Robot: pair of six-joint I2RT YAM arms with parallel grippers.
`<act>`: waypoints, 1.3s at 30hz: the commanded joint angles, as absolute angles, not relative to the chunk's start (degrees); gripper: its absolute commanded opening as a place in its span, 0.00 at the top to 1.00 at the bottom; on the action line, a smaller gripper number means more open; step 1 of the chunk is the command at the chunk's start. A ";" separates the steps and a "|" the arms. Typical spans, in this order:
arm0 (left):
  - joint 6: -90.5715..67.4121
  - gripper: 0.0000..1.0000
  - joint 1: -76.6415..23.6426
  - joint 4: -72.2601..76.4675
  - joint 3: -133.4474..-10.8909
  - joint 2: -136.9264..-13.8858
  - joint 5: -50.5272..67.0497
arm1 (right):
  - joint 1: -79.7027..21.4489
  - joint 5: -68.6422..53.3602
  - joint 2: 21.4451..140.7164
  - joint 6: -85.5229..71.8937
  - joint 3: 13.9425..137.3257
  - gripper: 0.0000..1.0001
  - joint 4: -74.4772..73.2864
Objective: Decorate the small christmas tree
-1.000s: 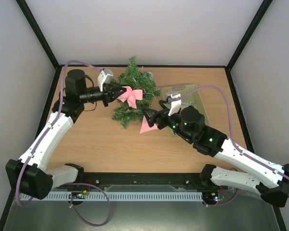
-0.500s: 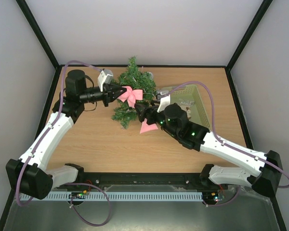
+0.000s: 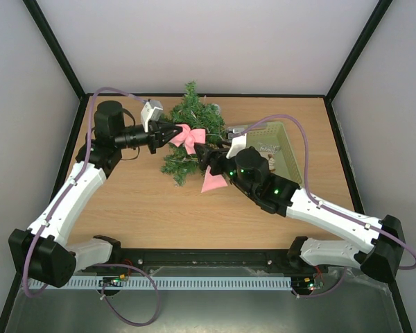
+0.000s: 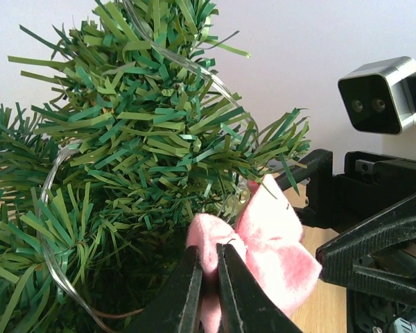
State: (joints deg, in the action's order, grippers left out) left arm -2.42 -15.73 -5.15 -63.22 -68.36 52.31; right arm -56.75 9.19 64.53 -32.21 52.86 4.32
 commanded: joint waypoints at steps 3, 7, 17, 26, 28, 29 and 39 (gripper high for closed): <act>-2.25 0.92 -15.48 -2.56 -62.67 -68.99 53.31 | -56.97 12.99 65.11 -31.94 54.92 0.11 7.01; -2.07 0.92 -15.52 -2.58 -62.93 -69.08 53.22 | -56.99 12.07 66.33 -31.93 55.76 0.11 7.07; -0.54 0.92 -15.47 -4.23 -63.66 -69.36 52.04 | -56.98 10.81 65.77 -32.15 55.95 0.10 8.59; -0.61 0.91 -15.47 -4.22 -63.81 -69.26 52.28 | -56.98 11.60 66.62 -32.18 56.35 0.05 8.80; -0.62 0.91 -15.49 -4.22 -63.72 -69.17 52.22 | -57.00 12.34 67.23 -31.80 56.46 0.06 8.49; -0.62 0.91 -15.49 -4.22 -63.73 -69.24 52.20 | -57.00 12.77 67.62 -31.55 56.62 0.06 8.03; -0.40 0.89 -15.47 -4.11 -63.46 -70.09 50.77 | -56.69 16.69 68.69 -29.85 55.71 0.17 5.79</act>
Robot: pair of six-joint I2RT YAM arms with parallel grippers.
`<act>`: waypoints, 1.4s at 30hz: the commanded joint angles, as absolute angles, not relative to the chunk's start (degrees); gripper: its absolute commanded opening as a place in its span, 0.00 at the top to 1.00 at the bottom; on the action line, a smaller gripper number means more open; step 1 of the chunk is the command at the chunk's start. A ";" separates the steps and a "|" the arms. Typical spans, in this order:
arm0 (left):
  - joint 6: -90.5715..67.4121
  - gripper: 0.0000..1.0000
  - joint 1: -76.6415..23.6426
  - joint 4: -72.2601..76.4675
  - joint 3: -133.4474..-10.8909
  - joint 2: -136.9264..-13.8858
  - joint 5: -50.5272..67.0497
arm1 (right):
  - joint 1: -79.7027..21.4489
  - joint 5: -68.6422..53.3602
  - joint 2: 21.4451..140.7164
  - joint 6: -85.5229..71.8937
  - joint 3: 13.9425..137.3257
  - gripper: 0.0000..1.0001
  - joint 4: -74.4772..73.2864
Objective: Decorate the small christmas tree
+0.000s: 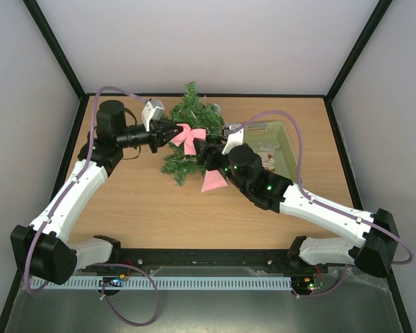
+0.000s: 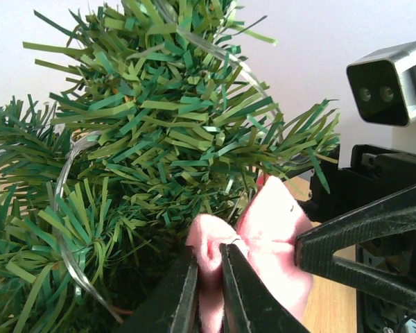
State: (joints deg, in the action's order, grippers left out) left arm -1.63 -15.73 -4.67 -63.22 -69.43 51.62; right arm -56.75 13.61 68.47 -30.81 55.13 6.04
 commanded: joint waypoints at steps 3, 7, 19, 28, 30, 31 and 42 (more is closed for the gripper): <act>-0.26 0.86 -15.49 -4.25 -63.07 -70.07 49.88 | -56.47 16.48 68.81 -29.63 55.63 0.18 5.76; -0.78 0.78 -15.55 -3.57 -62.85 -69.42 48.46 | -56.37 16.36 68.90 -29.47 55.42 0.19 5.96; -5.85 0.64 -15.62 -0.09 -62.78 -63.82 40.26 | -56.32 15.58 69.02 -29.27 55.30 0.21 6.46; -8.11 0.79 -20.84 -3.49 -61.11 -61.70 39.65 | -56.27 15.29 68.57 -29.27 55.01 0.21 6.50; -8.00 0.79 -22.15 -3.56 -60.21 -61.78 38.65 | -56.30 15.38 68.39 -29.27 54.78 0.20 6.57; -7.95 0.79 -22.61 -3.17 -59.36 -61.98 38.04 | -56.32 15.38 68.30 -29.27 54.55 0.21 6.70; -7.02 0.80 -23.03 -2.50 -58.27 -63.95 35.51 | -56.26 15.80 67.56 -28.79 53.24 0.21 7.07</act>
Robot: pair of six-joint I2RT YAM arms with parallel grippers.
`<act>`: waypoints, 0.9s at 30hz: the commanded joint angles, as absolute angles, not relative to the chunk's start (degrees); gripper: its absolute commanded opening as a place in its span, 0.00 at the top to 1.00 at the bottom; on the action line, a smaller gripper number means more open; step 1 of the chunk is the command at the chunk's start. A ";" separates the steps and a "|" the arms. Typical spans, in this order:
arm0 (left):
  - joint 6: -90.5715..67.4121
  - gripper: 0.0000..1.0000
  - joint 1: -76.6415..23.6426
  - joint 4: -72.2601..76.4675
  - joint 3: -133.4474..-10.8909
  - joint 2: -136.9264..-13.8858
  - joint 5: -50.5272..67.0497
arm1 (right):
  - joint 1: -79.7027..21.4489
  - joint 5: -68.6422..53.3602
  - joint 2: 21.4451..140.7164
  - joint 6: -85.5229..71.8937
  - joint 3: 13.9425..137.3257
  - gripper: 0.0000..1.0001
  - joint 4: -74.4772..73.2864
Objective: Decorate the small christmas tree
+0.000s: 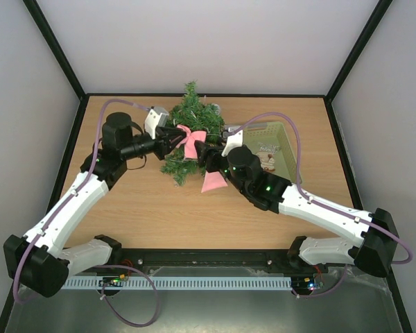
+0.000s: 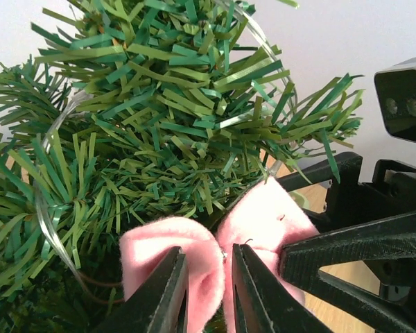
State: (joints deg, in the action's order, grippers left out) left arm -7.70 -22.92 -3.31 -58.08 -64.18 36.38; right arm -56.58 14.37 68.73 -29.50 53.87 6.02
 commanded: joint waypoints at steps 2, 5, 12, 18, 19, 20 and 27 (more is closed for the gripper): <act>-7.11 0.79 -23.03 -2.44 -58.50 -63.83 35.57 | -56.26 15.46 67.26 -28.51 53.27 0.21 7.24; -7.03 0.78 -23.03 -2.87 -58.87 -63.81 35.59 | -56.30 14.36 66.77 -27.86 53.33 0.20 7.60; -7.78 0.74 -23.03 -2.89 -59.75 -62.40 35.77 | -56.31 12.21 64.24 -27.05 53.60 0.09 6.99; -8.95 0.63 -23.03 -3.24 -61.52 -60.43 35.88 | -56.28 9.89 60.47 -25.87 54.42 0.01 3.65; -9.08 0.59 -23.03 -3.33 -61.65 -60.08 35.66 | -56.26 9.55 59.91 -25.44 54.53 0.02 2.85; -9.18 0.54 -23.03 -3.42 -61.75 -59.69 35.44 | -56.25 9.81 59.37 -25.33 54.80 0.02 1.64; -8.94 0.22 -23.03 -6.84 -62.24 -56.42 30.94 | -55.16 15.98 56.56 -22.44 59.18 0.02 -8.95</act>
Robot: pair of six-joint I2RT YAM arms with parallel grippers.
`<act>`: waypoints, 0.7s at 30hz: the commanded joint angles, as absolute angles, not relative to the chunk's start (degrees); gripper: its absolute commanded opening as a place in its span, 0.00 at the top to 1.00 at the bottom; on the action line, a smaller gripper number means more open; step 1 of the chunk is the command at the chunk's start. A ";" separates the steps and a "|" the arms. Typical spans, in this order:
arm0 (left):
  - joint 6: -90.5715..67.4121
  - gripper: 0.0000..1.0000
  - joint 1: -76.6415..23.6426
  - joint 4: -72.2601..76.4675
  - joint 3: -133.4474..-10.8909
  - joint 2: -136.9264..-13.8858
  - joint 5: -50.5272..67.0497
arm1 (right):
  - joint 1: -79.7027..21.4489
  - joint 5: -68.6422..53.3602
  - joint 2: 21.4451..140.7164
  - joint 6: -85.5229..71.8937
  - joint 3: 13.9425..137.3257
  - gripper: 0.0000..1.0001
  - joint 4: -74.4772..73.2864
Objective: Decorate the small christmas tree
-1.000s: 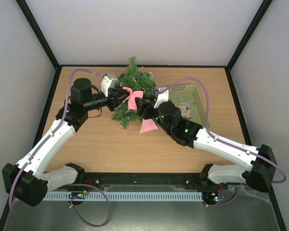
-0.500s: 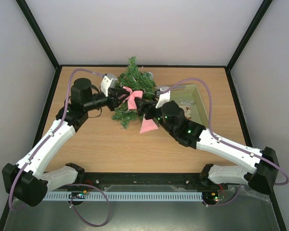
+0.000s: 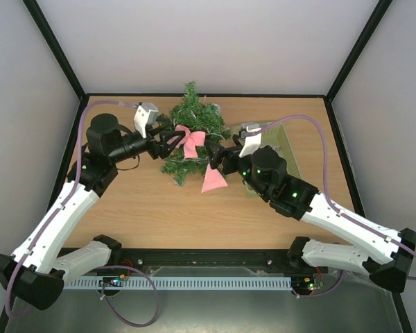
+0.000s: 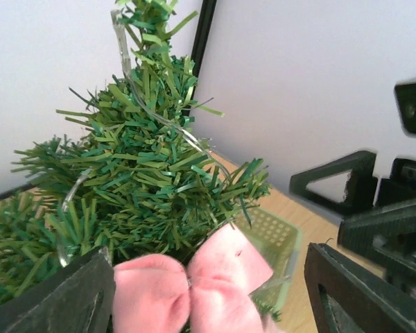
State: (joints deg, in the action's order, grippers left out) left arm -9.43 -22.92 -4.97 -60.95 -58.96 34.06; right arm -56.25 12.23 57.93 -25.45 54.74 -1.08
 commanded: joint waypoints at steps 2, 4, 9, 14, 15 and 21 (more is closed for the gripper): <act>-8.70 0.05 -23.03 -7.43 -61.18 -54.56 28.96 | -53.76 17.55 56.64 -20.95 61.10 0.02 -12.60; -8.54 0.00 -23.04 -8.78 -60.60 -53.07 27.34 | -51.46 19.58 56.69 -19.65 61.96 0.02 -15.21; -8.69 0.00 -23.11 -12.80 -58.13 -49.18 19.56 | -40.60 20.06 57.28 -18.11 63.11 0.01 -20.26; -9.51 0.00 -23.03 -13.67 -51.78 -43.11 6.18 | -30.55 17.56 60.99 -15.67 61.66 0.21 -21.78; -9.71 0.00 -23.05 -13.85 -50.55 -42.27 3.48 | -28.99 16.82 62.26 -15.49 60.98 0.29 -21.95; -7.52 0.00 -23.03 -14.07 -46.63 -39.26 -4.18 | -19.67 6.87 70.91 -17.11 55.15 0.62 -20.89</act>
State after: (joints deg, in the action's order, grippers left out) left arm -9.34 -22.96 -13.69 -48.29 -40.82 4.27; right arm -24.40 14.11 65.56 -16.69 58.67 -18.41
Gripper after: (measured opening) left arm 0.997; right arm 0.442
